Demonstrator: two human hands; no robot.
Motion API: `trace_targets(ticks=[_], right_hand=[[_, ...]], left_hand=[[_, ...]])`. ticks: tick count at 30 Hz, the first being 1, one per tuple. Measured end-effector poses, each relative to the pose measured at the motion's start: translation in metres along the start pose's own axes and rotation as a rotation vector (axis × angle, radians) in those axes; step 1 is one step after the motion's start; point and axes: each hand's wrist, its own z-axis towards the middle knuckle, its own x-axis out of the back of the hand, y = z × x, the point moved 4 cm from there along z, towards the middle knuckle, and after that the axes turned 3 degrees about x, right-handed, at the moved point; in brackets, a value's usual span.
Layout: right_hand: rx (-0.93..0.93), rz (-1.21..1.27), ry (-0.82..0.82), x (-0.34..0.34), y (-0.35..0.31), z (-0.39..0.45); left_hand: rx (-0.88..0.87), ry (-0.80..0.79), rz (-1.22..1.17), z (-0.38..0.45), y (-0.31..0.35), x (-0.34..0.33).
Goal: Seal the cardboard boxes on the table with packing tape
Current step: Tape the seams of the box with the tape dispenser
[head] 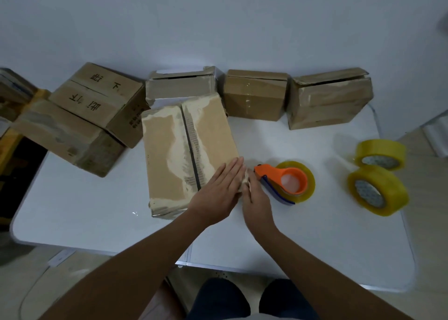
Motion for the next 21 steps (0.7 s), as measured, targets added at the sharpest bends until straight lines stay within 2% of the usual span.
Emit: trace_targets(ticks=[4,7,10,12,15,17,18,19,21], right_hand=[[0.053,-0.046,0.060,-0.001,-0.001,0.000],[0.059,-0.052,0.018,0.003,0.002,0.005],[0.123,-0.165,0.006,0.009,0.001,0.006],[0.233,-0.320,0.011,0.008,-0.009,0.003],[0.574,-0.604,-0.106,-0.017,-0.041,-0.007],[0.720,-0.735,-0.247,-0.046,-0.053,-0.013],[0.755,-0.800,-0.299,-0.061,-0.056,-0.013],[0.782,-0.859,-0.336,-0.075,-0.057,-0.013],[0.842,-0.972,-0.374,-0.099,-0.062,-0.010]], left_hand=[[-0.004,-0.035,-0.046,-0.001,-0.003,0.000],[-0.032,-0.035,-0.255,-0.001,-0.008,0.014],[0.039,0.150,-0.467,-0.028,-0.023,0.049],[0.258,0.340,-0.580,-0.068,-0.047,0.067],[0.839,0.552,-0.801,-0.143,-0.094,0.059],[1.251,0.577,-1.146,-0.183,-0.116,0.030],[1.382,0.561,-1.388,-0.194,-0.120,0.013],[1.436,0.544,-1.624,-0.201,-0.120,-0.001],[1.409,0.501,-1.968,-0.203,-0.114,-0.015]])
